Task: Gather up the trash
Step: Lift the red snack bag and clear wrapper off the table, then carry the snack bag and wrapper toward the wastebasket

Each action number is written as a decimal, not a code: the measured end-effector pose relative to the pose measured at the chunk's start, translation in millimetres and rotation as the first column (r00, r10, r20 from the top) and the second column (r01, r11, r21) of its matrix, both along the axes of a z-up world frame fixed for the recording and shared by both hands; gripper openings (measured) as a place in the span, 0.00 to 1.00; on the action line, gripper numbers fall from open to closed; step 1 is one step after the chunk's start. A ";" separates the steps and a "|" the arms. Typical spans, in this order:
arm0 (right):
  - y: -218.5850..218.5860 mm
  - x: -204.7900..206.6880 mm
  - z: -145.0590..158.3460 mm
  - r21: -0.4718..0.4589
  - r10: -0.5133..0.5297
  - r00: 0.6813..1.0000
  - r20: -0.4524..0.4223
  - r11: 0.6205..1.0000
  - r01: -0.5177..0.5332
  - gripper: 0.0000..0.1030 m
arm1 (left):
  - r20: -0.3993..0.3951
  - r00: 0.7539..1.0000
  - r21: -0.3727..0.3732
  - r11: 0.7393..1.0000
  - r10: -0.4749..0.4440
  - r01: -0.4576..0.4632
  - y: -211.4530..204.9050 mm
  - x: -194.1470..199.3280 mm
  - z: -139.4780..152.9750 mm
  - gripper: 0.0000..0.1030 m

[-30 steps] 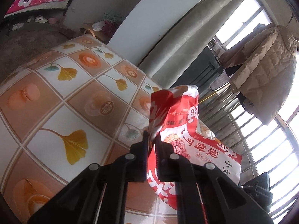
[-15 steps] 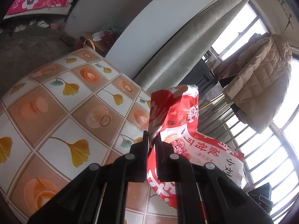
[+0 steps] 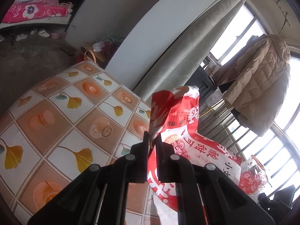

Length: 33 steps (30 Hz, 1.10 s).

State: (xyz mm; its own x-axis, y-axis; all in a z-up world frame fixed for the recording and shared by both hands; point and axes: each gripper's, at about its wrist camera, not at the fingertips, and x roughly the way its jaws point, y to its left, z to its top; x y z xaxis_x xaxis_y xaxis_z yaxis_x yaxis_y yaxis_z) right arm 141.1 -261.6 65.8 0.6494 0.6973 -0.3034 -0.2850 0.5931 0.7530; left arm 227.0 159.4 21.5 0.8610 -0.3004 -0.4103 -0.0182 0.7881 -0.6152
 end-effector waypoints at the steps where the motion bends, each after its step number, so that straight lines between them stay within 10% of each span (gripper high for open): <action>1: -1.5 -2.0 -0.3 0.002 -0.001 1.000 0.001 1.000 0.001 0.00 | 0.012 1.000 0.007 1.000 0.005 -0.005 0.2 -3.1 4.7 0.06; 15: -29.4 -30.3 -23.4 0.011 -0.091 0.993 -0.068 0.996 0.092 0.00 | 0.084 0.994 0.275 0.961 -0.064 0.039 -56.3 -48.5 39.3 0.06; 33: -122.5 -136.3 -47.7 -0.044 -0.382 0.911 -0.153 0.924 0.380 0.00 | 0.037 0.933 0.364 0.875 -0.357 0.320 -201.2 -99.2 25.4 0.06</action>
